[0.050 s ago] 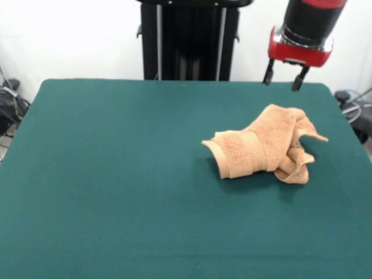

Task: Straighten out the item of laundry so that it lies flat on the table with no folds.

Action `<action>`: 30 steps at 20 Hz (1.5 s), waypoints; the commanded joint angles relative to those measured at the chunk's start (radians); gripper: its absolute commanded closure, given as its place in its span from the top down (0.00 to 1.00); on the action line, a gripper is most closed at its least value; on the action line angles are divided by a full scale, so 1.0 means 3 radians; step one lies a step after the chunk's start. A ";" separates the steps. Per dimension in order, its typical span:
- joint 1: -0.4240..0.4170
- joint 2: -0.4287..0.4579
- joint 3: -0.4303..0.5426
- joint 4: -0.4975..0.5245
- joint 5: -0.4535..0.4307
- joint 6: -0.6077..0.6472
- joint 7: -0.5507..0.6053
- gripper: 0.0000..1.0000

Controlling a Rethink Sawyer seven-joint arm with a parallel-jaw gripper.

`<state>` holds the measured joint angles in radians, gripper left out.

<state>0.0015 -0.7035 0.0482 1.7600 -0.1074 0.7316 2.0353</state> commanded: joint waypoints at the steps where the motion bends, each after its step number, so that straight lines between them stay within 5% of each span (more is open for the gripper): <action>1: 0.0083 0.0110 -0.0153 -0.0072 0.0241 -0.0152 0.0904 1.00; 9: 0.0147 -0.0018 -0.0242 0.0076 0.0374 -0.0151 0.0976 1.00; 19: 0.0426 0.0675 -0.0350 -0.0836 0.0706 0.0200 0.1203 1.00; 30: 0.0365 0.0981 -0.0327 -0.1142 0.0930 0.0377 0.0925 1.00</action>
<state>0.1149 -0.4731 -0.0478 1.4830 0.1112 0.7360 2.0531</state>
